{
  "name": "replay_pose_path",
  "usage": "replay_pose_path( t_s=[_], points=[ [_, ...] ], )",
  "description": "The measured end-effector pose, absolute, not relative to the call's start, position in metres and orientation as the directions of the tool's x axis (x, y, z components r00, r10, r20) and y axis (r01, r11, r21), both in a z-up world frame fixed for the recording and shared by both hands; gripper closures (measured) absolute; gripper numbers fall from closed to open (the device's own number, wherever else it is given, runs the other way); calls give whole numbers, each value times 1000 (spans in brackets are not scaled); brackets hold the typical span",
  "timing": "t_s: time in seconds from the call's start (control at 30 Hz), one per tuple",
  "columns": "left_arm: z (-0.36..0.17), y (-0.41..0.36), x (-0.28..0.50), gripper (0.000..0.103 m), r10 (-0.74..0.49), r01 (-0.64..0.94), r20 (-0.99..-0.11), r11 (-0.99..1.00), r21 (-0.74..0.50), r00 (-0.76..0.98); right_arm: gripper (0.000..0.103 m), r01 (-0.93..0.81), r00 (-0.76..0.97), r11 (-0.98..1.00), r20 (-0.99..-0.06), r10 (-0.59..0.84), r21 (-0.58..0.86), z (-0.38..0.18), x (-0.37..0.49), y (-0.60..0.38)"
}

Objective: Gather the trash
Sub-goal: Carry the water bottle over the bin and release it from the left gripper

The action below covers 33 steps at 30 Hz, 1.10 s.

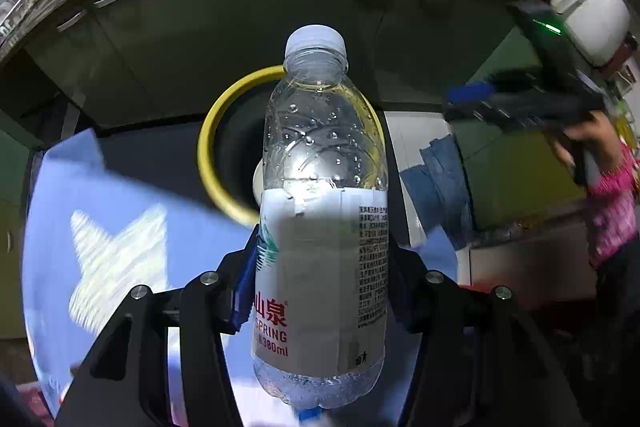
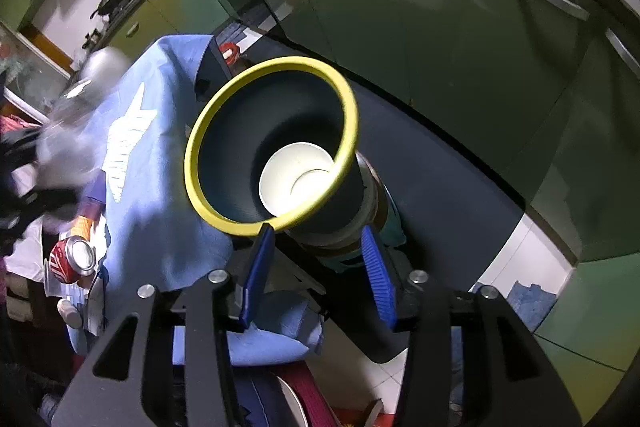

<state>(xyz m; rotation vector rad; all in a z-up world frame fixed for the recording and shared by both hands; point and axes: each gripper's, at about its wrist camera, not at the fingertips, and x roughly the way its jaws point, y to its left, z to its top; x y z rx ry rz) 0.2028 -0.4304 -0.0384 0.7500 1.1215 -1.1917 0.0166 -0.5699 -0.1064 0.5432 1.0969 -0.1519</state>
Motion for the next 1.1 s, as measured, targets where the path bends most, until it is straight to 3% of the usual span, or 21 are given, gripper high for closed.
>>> replay_pose_path(
  t_s=[0.4, 0.5, 0.8, 1.1],
  points=[
    [-128, -535, 225, 48, -174, 948, -985, 312, -65, -10, 59, 403, 448, 836, -877, 173, 371, -130, -1, -587],
    [-128, -542, 227, 33, -150, 944, -989, 327, -39, 11, 59, 405, 448, 833, -876, 179, 377, -132, -1, -588],
    [-52, -504, 210, 26, -247, 947, -967, 322, -19, 64, 58, 368, 464, 842, -863, 201, 394, -128, 2, -575],
    [73, -329, 209, 14, -532, 879, -828, 464, -109, 178, 56, 279, 504, 882, -840, 201, 379, -95, 17, -544]
  ],
)
